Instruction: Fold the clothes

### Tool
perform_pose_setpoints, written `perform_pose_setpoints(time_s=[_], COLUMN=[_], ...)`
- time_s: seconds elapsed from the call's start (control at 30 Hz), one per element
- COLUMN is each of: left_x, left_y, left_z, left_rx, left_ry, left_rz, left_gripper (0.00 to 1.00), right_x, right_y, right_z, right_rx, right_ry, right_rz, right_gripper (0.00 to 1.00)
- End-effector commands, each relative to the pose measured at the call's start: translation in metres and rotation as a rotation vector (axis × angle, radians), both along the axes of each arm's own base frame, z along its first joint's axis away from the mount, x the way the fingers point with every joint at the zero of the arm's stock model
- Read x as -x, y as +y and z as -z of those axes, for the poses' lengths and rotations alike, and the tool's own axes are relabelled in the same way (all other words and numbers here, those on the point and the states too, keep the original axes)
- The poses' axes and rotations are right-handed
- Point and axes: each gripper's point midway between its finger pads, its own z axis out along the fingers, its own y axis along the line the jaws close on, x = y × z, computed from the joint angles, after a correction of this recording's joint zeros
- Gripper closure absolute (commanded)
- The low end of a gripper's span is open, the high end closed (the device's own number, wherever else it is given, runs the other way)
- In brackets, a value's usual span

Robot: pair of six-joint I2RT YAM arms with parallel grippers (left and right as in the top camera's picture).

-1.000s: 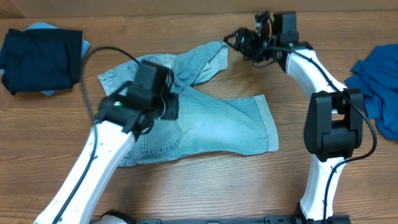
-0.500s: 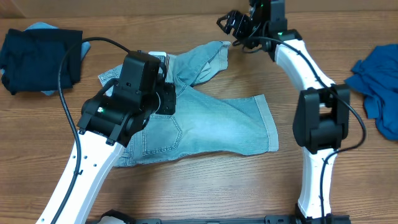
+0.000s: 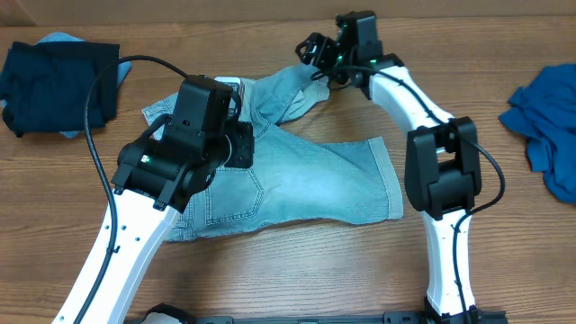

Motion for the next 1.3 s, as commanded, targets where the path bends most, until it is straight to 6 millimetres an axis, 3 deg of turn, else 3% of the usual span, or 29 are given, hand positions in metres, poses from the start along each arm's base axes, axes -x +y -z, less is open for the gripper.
perform_pose_setpoints(time_s=[0.0,0.5,0.6,0.63,0.7,0.87,0.93,1.03,1.1,1.17,1.27], left_x=[0.0,-0.002,-0.002,-0.002,-0.002,-0.002,-0.002,-0.002,-0.002,-0.002,-0.001], left_y=[0.0,0.004,0.003,0.003,0.003,0.003,0.003,0.003,0.003,0.003,0.004], left_z=[-0.004,-0.004,-0.004,-0.004,-0.003,-0.004,-0.004,-0.004,-0.004,-0.003,-0.003], left_rx=[-0.004,-0.021,-0.021,-0.021,-0.02,-0.02,-0.02,-0.02,-0.02,-0.02,-0.022], left_ry=[-0.007,-0.013,-0.013,-0.013,-0.013,-0.013,-0.013,-0.013,-0.013,-0.012,-0.007], left_rz=[0.016,0.002,0.002,0.002,0.002,0.002,0.002,0.002,0.002,0.002,0.002], left_gripper=[0.61,0.6,0.6,0.6,0.6,0.6,0.59,0.59,0.6,0.59,0.59], right_x=[-0.002,0.015,0.007,0.004,0.0,-0.003,-0.001,0.001,0.004,0.006,0.005], right_y=[-0.003,0.002,0.003,0.003,-0.002,-0.006,-0.006,-0.005,-0.002,0.002,0.004], right_z=[0.023,0.027,0.023,0.022,0.023,0.026,0.03,0.044,0.058,0.067,0.068], right_rx=[0.011,0.022,0.029,0.029,0.032,0.046,0.045,0.037,0.025,0.013,0.01], right_ry=[0.046,0.08,0.035,0.028,0.037,0.038,0.05,0.088,0.124,0.135,0.13], right_rz=[0.038,-0.068,-0.051,-0.037,0.017,0.048,0.051,0.066,0.082,0.067,0.059], right_gripper=[0.18,0.2,0.34,0.45,0.55,0.54,0.49,0.5,0.53,0.67,0.76])
